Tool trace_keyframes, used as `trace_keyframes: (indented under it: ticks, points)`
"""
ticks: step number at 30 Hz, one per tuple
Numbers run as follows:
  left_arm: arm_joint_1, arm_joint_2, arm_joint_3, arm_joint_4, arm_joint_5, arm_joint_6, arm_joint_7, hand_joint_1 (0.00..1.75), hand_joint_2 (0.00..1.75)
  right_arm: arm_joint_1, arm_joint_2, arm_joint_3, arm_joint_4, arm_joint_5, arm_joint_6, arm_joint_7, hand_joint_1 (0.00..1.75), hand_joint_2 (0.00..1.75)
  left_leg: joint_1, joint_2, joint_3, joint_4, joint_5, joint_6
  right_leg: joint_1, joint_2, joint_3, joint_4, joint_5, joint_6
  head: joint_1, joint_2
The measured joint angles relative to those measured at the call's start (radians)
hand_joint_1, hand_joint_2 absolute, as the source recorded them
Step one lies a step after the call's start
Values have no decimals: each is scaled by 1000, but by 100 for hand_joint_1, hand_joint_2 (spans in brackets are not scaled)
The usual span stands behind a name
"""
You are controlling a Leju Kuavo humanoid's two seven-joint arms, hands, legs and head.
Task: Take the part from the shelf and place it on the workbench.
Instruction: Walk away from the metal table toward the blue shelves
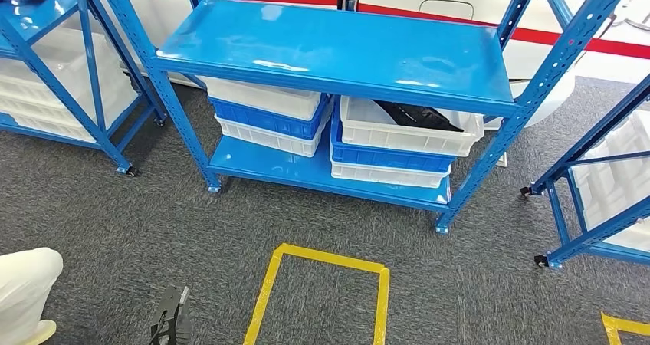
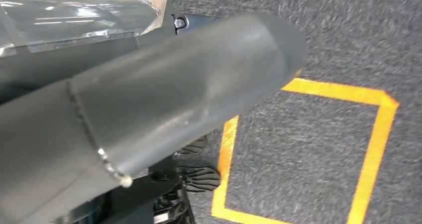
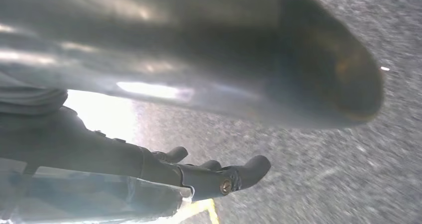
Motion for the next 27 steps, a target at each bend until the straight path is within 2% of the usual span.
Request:
trace_keyframes:
  ticks: [1, 2, 3, 5, 6, 7, 9, 10, 11, 12, 14, 15, 16, 18, 20, 21, 22, 24, 25, 26, 27]
  points:
    - [-1, 1, 0, 1, 1, 0, -1, 0, 0, -1, 0, 0, 0, 0, 0, 0, 0, 0, -1, -1, 5, 0, -8, -5, 4, -1, 9, -19, 26, -8, 0, 0]
    - [-1, 1, -1, 3, 2, 1, -1, 0, 0, -2, 0, 0, 0, 1, 0, 0, 0, 0, -2, -2, 12, 3, -12, -10, 6, -2, 12, -24, 33, -19, -1, 0]
    - [-2, 2, -1, 3, 3, 1, -1, 0, 0, -3, 0, 0, 0, 1, 0, 0, 0, 0, -2, -2, 14, 7, -14, -14, 5, -1, 22, -27, 33, -30, -1, 0]
    - [-4, 4, -2, 4, 4, 1, -2, 0, 0, -4, 1, 0, -1, 2, -1, 0, 0, 0, 1, 0, 6, 42, -15, -23, -3, 0, 44, -35, 30, -46, -4, 0]
    - [-6, 5, -3, 4, 5, 2, -2, 0, 0, -5, 1, 0, -1, 2, -1, 0, 0, 0, 4, 2, -15, 81, -23, -30, -7, 1, 57, -37, 26, -53, -5, 0]
    - [-6, 6, -4, 5, 6, 2, -2, 0, 0, -7, 1, 0, -1, 2, -1, 0, 0, 0, 9, 4, -50, 137, -40, -38, -7, 1, 64, -39, 20, -58, -6, 0]
    - [-6, 6, -6, 8, 6, 2, -2, 0, 0, -8, 0, 0, -1, 2, -2, 0, 0, 0, 21, 9, -136, 255, -89, -54, -8, 2, 75, -39, 7, -63, -7, 0]
    - [-5, 6, -7, 9, 6, 2, -2, 0, 0, -6, 0, 0, -1, 2, -2, 0, 0, 0, 26, 10, -169, 287, -105, -59, -8, 3, 82, -39, -1, -61, -8, 0]
    - [-4, 7, -9, 10, 6, 2, -2, 0, 0, -4, 0, 0, -1, 2, -2, 0, 0, 0, 29, 12, -187, 288, -103, -63, -9, 4, 90, -39, -8, -59, -8, 0]
    - [-4, 8, -10, 11, 7, 2, -2, 0, 0, -3, 0, 0, -1, 2, -2, 0, 0, 0, 32, 14, -186, 254, -76, -65, -11, 4, 101, -39, -17, -56, -8, 0]
    - [-4, 10, -14, 14, 8, 1, -2, 0, 0, -2, 1, -1, -1, 0, -2, 0, 0, 0, 35, 16, -155, 128, 21, -65, -13, 5, 124, -38, -36, -47, -8, 0]
    - [-5, 11, -16, 16, 9, 1, -2, 0, 0, -4, 1, -2, -1, -2, -2, 0, 0, 0, 34, 17, -139, 73, 51, -61, -12, 5, 132, -39, -45, -40, -9, 0]
    - [-5, 12, -18, 18, 9, 1, -2, 0, 0, -5, 1, -2, -1, -3, -2, 0, 0, 0, 32, 18, -127, 38, 68, -55, -11, 6, 135, -42, -53, -33, -9, 0]
    - [-5, 13, -23, 21, 10, 1, -2, 0, 0, -6, 0, -4, -1, -6, -2, 0, 0, 0, 27, 16, -113, 17, 63, -38, -7, 6, 148, -43, -58, -15, -9, 0]
    - [-8, 13, -33, 21, 13, 1, -3, 0, 0, -6, -1, -7, -1, -8, -4, 1, 0, 0, 27, 14, -88, 3, 67, -23, -6, 5, 155, -27, -62, -2, -8, 0]
    - [-10, 13, -37, 22, 15, 2, -4, 0, 0, -8, -1, -8, -1, -9, -4, 1, 0, 0, 27, 15, -74, -2, 65, -17, -7, 5, 141, 1, -67, 1, -7, 0]
    - [-12, 14, -41, 22, 17, 2, -4, 0, 0, -9, -1, -10, -1, -10, -4, 0, 0, 0, 28, 14, -63, -5, 61, -12, -9, 4, 109, 54, -75, 2, -6, 0]
    - [-16, 15, -45, 24, 19, 4, -4, 0, 0, -8, -1, -13, -1, -11, -4, 0, 0, 0, 25, 12, -49, -6, 47, -7, -9, 4, 17, 185, -110, -3, -5, 0]
    - [-17, 15, -48, 25, 19, 4, -4, 0, 0, -4, -2, -15, -1, -12, -4, 0, 0, 0, 25, 9, -40, -6, 39, -6, -8, 4, -26, 230, -132, -5, -4, 0]
    - [-16, 15, -53, 27, 20, 4, -4, 0, 0, 0, -3, -18, -1, -12, -4, 0, 0, 0, 24, 7, -29, -6, 28, -5, -8, 4, -54, 242, -147, -7, -4, 0]
    - [-16, 15, -58, 29, 22, 4, -4, 0, 0, 3, -4, -21, -1, -13, -4, 0, 0, 0, 23, 4, -16, -6, 18, -5, -7, 4, -65, 222, -144, -3, -4, 0]
